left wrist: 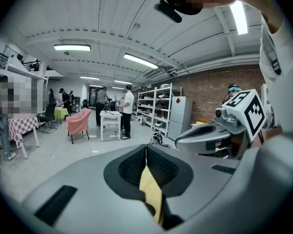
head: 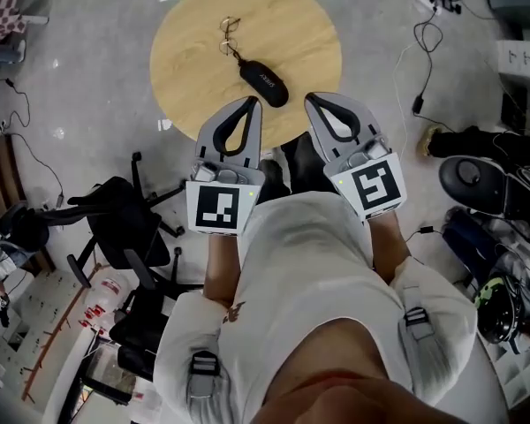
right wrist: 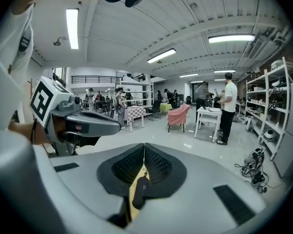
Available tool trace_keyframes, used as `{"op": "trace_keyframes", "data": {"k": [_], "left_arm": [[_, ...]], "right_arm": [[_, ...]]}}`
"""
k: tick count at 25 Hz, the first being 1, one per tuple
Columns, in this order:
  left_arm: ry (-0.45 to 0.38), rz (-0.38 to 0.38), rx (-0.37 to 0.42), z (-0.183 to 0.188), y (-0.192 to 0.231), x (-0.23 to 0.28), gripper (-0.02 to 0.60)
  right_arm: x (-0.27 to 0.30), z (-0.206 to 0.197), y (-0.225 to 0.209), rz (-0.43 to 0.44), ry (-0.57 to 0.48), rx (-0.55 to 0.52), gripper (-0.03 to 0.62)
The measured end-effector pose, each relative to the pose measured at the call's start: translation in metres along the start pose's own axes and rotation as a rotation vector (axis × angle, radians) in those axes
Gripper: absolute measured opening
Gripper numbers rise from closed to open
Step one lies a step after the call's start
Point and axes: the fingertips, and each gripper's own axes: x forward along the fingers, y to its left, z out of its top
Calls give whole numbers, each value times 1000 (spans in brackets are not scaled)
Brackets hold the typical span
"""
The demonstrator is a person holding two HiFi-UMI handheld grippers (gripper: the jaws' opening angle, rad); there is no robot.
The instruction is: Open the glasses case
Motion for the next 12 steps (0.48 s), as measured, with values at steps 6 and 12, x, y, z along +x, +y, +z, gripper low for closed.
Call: {"op": "trace_keyframes", "data": {"k": [6,12], "left_arm": [[55,33,-24,-33,19,33,20],[89,52,-26,-63,30,56,20]], "right_arm": [[35,-22,-17,41,8,14,20],[53,-52,-28,52,36,53,20]]}}
